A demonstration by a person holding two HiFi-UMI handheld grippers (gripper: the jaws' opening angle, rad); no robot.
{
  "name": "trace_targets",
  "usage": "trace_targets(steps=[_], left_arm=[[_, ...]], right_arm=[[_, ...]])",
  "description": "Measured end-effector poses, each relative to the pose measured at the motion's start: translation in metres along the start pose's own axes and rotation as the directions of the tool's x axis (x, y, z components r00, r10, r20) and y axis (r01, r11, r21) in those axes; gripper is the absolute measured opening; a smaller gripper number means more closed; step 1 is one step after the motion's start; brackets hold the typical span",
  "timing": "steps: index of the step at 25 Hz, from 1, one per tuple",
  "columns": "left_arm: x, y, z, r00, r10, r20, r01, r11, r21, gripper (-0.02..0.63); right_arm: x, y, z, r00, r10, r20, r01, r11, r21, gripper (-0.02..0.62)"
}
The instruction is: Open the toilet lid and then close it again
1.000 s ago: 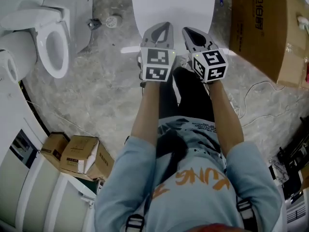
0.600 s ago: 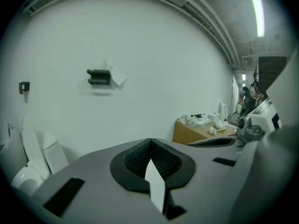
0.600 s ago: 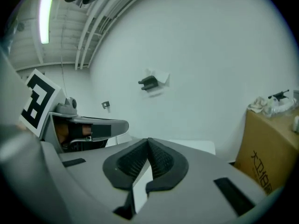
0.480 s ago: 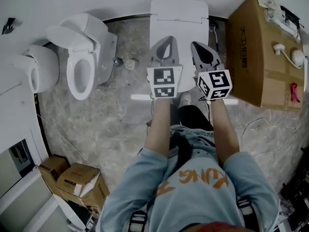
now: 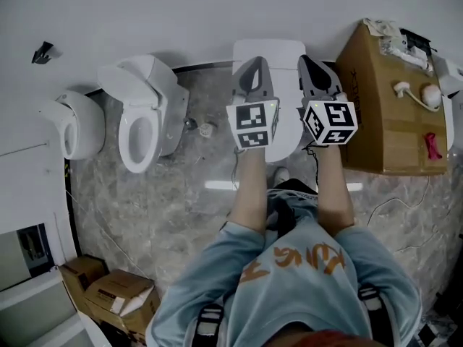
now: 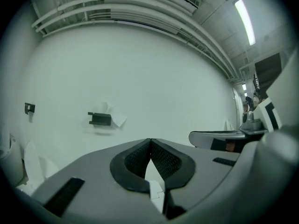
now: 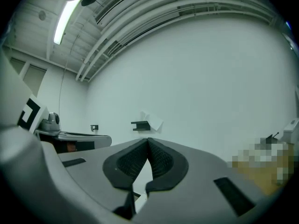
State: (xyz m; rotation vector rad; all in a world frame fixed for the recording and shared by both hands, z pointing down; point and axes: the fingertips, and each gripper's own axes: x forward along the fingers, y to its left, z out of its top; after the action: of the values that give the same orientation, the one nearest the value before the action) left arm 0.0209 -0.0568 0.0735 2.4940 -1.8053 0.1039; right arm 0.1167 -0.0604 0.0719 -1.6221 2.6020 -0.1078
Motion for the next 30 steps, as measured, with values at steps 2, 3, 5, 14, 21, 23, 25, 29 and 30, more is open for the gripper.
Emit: trace_targets(steps=[2, 3, 5, 14, 21, 23, 25, 29, 30], left_arm=[[-0.005, -0.006, 0.02, 1.0, -0.003, 0.03, 0.003, 1.0, 0.01, 0.026], [-0.007, -0.009, 0.028, 0.999, -0.005, 0.042, 0.004, 1.0, 0.02, 0.026], [-0.012, -0.016, 0.039, 0.998, -0.01, 0.055, 0.008, 0.999, 0.045, 0.026], [-0.02, -0.024, 0.052, 0.994, 0.003, 0.106, -0.012, 0.996, 0.083, 0.026], [-0.014, -0.032, 0.051, 0.994, -0.013, 0.106, 0.003, 0.996, 0.088, 0.026], [-0.013, -0.027, 0.052, 0.994, -0.007, 0.108, -0.003, 0.996, 0.086, 0.026], [-0.013, -0.023, 0.05, 0.995, -0.001, 0.105, -0.008, 0.996, 0.088, 0.026], [-0.012, -0.018, 0.043, 0.996, 0.009, 0.094, -0.017, 0.996, 0.084, 0.026], [-0.011, -0.019, 0.043, 0.995, 0.01, 0.095, -0.018, 0.996, 0.083, 0.026]], right_arm=[[-0.005, -0.002, 0.023, 1.0, -0.012, 0.021, 0.013, 1.0, -0.011, 0.014], [-0.007, -0.004, 0.033, 0.999, -0.02, 0.028, 0.021, 1.0, -0.019, 0.014], [-0.015, -0.01, 0.047, 0.999, -0.041, 0.034, 0.042, 0.998, -0.037, 0.014], [-0.038, -0.029, 0.054, 0.996, -0.088, 0.024, 0.09, 0.989, -0.116, 0.014], [-0.041, -0.042, 0.062, 0.994, -0.104, 0.044, 0.109, 0.985, -0.132, 0.014], [-0.04, -0.043, 0.064, 0.994, -0.096, 0.045, 0.101, 0.986, -0.133, 0.014], [-0.039, -0.041, 0.065, 0.995, -0.085, 0.051, 0.091, 0.987, -0.136, 0.014], [-0.039, -0.042, 0.063, 0.996, -0.07, 0.058, 0.078, 0.987, -0.138, 0.014], [-0.038, -0.043, 0.062, 0.996, -0.068, 0.057, 0.075, 0.988, -0.137, 0.014]])
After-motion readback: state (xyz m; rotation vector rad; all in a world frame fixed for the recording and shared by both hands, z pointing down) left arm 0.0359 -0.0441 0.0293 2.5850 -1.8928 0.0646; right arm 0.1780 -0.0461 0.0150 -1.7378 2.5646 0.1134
